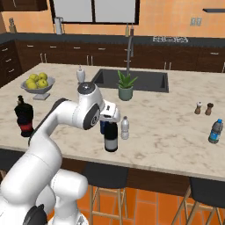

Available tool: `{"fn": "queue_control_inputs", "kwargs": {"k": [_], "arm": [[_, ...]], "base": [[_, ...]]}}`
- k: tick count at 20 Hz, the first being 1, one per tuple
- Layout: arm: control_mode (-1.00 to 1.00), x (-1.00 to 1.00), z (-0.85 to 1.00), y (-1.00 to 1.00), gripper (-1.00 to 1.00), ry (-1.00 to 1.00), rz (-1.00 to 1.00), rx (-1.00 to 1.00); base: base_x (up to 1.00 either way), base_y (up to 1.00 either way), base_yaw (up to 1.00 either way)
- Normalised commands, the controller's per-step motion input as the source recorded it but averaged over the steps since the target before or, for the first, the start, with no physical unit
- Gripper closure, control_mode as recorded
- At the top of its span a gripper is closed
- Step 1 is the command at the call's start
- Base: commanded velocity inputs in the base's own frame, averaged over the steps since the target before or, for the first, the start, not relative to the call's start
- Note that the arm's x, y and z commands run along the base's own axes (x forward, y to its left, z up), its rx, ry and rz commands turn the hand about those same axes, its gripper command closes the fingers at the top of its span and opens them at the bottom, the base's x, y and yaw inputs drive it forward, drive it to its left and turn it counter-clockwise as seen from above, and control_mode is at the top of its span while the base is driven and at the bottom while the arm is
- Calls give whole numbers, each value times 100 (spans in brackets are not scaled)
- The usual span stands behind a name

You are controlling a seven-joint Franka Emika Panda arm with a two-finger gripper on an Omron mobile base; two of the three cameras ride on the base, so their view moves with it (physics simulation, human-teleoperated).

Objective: Move the plastic bottles in the middle to the plastics group, and the glass bottles in the middle to the glass group.

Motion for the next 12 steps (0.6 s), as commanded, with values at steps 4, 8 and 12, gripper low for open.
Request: {"fn": "queue_control_inputs", "kwargs": {"k": [4,8,12], "arm": [[-100,21,-6,-7,-100,0,1,0],[-100,13,-18,0,-100,0,1,0],[-100,26,-27,-1,-100,0,0,0]], "base": [[0,0,0],[0,0,0],[0,0,0]]}}
